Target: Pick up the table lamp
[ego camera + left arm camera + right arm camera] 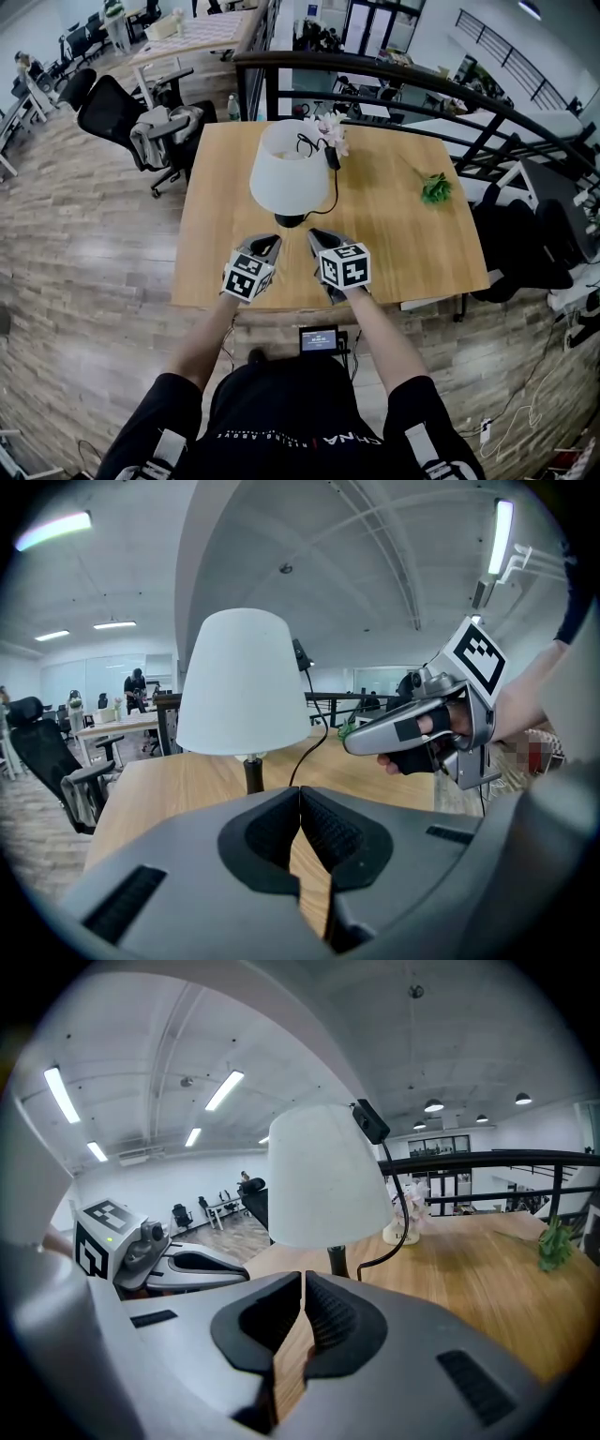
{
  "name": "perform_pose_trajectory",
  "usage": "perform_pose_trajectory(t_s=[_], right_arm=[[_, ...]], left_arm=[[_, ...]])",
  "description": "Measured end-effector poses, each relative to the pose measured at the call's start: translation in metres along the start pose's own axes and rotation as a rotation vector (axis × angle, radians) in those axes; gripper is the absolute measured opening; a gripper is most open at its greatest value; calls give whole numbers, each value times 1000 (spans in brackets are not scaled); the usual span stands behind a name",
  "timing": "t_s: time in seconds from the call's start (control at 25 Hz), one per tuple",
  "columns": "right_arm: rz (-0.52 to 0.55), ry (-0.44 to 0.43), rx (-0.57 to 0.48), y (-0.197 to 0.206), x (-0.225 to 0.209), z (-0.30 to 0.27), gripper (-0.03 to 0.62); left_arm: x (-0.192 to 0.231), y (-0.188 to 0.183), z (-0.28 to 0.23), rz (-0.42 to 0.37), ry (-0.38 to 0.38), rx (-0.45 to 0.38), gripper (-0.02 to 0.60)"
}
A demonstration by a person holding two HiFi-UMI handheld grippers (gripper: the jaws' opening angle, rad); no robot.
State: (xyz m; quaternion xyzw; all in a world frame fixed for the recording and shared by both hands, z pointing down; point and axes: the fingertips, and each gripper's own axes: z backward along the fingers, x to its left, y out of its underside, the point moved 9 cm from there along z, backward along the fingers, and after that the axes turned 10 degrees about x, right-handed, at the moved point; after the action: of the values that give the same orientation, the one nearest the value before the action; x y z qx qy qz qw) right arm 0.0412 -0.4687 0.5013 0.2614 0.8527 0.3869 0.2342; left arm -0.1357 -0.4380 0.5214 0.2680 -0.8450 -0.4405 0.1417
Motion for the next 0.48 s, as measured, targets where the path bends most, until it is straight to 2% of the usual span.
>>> perform_pose_trajectory(t_s=[0.48], right_arm=[[-4, -15, -3, 6, -13, 8, 37]], left_arm=[[-10, -4, 1, 19, -29, -23, 19]])
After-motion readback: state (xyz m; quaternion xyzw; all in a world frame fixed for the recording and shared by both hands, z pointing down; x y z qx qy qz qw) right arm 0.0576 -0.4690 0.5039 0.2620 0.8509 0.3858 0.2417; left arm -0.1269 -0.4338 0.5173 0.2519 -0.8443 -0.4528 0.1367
